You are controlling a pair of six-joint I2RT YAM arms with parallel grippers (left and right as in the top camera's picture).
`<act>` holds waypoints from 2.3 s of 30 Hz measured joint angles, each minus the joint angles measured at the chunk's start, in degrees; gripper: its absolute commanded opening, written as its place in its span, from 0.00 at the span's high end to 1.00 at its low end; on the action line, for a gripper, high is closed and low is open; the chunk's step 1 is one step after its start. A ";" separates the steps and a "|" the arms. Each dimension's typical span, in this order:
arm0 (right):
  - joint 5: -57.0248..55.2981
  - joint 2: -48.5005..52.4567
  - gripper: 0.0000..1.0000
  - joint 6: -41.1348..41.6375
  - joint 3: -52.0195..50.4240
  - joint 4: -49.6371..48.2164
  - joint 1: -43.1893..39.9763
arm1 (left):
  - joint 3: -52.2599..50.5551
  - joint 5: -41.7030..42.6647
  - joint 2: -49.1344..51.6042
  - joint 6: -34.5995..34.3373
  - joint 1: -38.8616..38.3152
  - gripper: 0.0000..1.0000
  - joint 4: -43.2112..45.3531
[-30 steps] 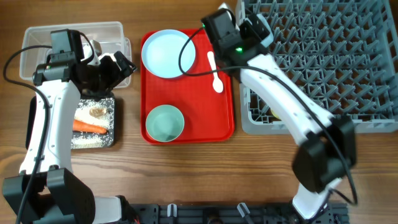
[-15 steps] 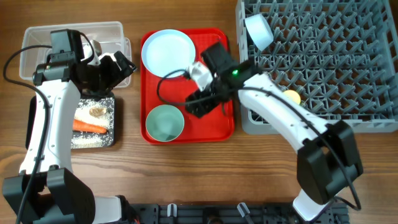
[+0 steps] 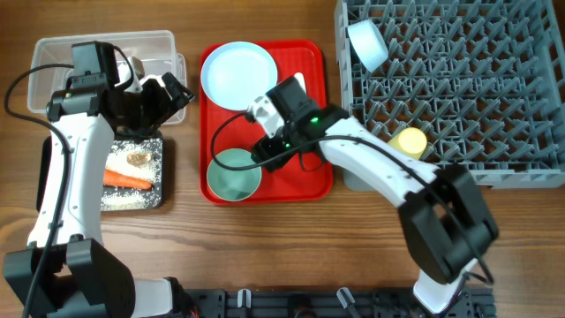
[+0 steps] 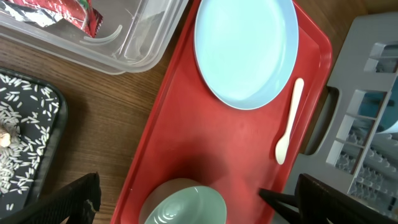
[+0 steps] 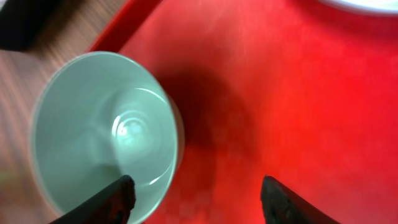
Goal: Sort waste into correct bins and load items into the dishwasher rack
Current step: 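Reach the right gripper back and grasp the green bowl's rim, then carry the green bowl right and place it in the dish rack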
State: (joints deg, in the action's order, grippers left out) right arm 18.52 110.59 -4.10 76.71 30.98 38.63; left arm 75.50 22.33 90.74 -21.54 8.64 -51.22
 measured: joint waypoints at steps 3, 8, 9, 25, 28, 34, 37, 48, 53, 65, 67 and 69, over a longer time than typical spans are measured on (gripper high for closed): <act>-0.90 2.69 0.44 0.00 -0.07 -1.38 0.22 | 0.00 0.00 0.00 0.00 0.00 0.00 0.00; -1.90 5.16 0.75 0.35 -0.20 -1.66 0.17 | 0.00 0.00 0.00 0.00 0.00 0.00 0.00; -2.12 5.31 0.75 0.15 -0.20 -1.66 0.17 | 0.00 0.00 0.00 0.00 0.00 0.00 0.00; -7.52 -4.22 0.96 3.76 0.00 5.79 -7.50 | 0.00 0.00 0.00 0.00 0.00 0.00 0.00; -13.38 -11.02 0.96 4.42 0.57 6.40 -9.94 | 0.00 0.00 0.00 0.00 0.00 0.00 0.00; -43.36 -23.02 0.96 6.01 2.56 3.45 -12.94 | 0.00 0.00 0.00 0.00 0.00 0.00 0.00; -59.06 -22.58 0.96 6.03 2.69 3.74 -13.49 | 0.00 0.00 0.00 0.00 0.00 0.00 0.00; -79.08 -11.52 0.96 6.23 2.67 9.25 -14.88 | 0.00 0.00 0.00 0.00 0.00 0.00 0.00; -84.72 -6.49 0.96 6.23 2.62 9.29 -16.22 | 0.00 0.00 0.00 0.00 0.00 0.00 0.00; -85.18 -4.50 0.96 5.97 2.62 9.05 -16.26 | 0.00 0.00 0.00 0.00 0.00 0.00 0.00; -84.78 -4.50 0.96 5.99 2.62 9.01 -15.87 | 0.00 0.00 0.00 0.00 0.00 0.00 0.00; -84.52 -4.50 0.96 5.99 2.62 8.85 -15.15 | 0.00 0.00 0.00 0.00 0.00 0.00 0.00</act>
State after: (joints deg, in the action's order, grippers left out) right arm -66.00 106.08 1.89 79.33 39.83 23.49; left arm 75.50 22.33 90.74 -21.54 8.64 -51.22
